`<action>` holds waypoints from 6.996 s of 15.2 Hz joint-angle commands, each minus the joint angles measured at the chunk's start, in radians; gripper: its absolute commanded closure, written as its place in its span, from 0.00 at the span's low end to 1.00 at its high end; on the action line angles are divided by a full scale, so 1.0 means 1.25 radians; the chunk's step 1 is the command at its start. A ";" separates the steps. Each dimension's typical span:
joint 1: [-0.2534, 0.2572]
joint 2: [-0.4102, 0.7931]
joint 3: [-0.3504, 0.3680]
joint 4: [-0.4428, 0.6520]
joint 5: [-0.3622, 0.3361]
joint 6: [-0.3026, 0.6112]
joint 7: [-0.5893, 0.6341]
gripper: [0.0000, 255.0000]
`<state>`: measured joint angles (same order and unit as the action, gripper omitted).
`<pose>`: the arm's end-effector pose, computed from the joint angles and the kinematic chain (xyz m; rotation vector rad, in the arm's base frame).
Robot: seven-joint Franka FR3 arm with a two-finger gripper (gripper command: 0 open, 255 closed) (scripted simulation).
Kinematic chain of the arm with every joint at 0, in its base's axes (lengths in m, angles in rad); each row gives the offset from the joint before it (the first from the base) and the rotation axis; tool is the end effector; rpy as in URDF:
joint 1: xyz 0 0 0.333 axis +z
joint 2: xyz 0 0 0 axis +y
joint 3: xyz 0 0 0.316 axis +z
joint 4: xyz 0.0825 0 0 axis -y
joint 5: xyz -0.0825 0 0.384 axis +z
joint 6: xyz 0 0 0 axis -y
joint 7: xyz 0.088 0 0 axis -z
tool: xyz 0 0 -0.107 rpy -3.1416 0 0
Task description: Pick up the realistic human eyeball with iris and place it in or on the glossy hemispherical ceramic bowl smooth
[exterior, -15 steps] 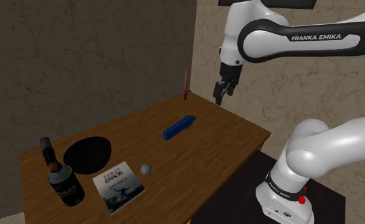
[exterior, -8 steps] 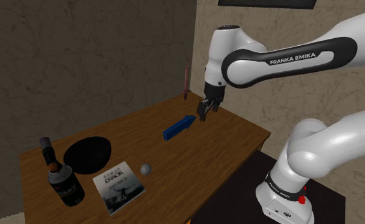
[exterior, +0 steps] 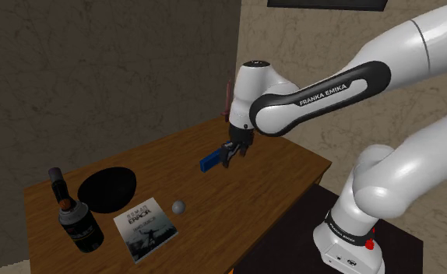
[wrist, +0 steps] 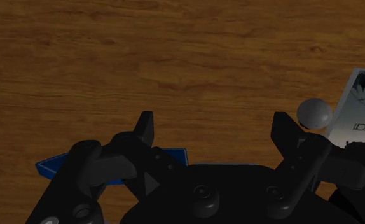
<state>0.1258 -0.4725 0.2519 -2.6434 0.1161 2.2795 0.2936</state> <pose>0.3656 0.1451 0.4006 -3.1268 0.0130 -0.1585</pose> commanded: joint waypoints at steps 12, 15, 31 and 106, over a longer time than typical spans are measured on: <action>0.018 0.402 0.118 0.121 -0.074 0.348 0.205 0.00; 0.039 0.499 0.113 0.176 -0.149 0.401 0.284 0.00; 0.116 0.653 0.038 0.249 -0.266 0.488 0.386 0.00; 0.238 1.113 0.056 1.299 -0.302 -0.113 0.357 1.00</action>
<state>0.4233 0.9170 0.3231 -1.0101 -0.2607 2.1273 0.7375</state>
